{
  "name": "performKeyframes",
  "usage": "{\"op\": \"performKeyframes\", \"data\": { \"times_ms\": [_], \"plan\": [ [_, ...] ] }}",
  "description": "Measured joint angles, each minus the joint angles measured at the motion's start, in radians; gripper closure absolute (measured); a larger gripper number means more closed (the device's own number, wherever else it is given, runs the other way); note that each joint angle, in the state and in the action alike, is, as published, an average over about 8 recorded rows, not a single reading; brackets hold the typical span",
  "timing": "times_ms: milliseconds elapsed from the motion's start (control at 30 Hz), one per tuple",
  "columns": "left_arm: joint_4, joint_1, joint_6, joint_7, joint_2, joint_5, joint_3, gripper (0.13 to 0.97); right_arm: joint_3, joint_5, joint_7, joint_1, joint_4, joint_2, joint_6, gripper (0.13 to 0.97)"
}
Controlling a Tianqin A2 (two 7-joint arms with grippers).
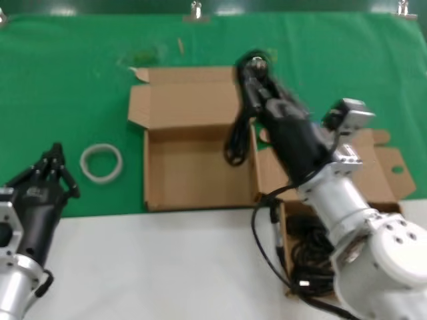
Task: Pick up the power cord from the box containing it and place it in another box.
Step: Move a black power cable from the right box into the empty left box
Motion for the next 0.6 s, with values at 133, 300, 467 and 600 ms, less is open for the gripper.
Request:
{"op": "performKeyframes", "data": {
  "times_ms": [133,300,467,600],
  "plan": [
    [0.000,0.000,0.000,0.000,0.000,0.000,0.000,0.957,-0.070,0.045,0.047,0.121,-0.186,0.000,-0.048,0.787],
    [0.000,0.000,0.000,0.000,0.000,0.000,0.000,0.957,-0.073,0.062,0.049,0.217,-0.399,-0.001,-0.115,0.787],
    [0.000,0.000,0.000,0.000,0.000,0.000,0.000,0.957,-0.013,0.123,-0.066,0.293,-0.612,-0.001,-0.198,0.787],
    [0.000,0.000,0.000,0.000,0.000,0.000,0.000,0.957,0.005,0.263,-0.219,0.361,-0.793,-0.001,-0.265,0.787]
  ]
}}
